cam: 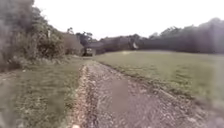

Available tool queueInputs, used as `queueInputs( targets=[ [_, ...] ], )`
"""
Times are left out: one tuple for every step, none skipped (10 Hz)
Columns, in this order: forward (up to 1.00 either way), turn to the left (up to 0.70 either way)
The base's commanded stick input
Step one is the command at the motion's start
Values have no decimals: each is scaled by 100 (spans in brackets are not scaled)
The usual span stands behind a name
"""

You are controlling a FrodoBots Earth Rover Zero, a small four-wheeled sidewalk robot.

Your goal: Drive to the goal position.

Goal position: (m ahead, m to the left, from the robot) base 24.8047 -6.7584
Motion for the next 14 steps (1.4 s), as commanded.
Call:
queueInputs(
  targets=[
    [70, 0],
    [70, 0],
    [70, 0],
    [70, 1],
    [70, 4],
    [70, 11],
    [70, 31],
    [70, 0],
    [70, 0],
    [70, 0],
    [70, 0],
    [70, 0],
    [70, 0],
    [70, 0]
  ],
)
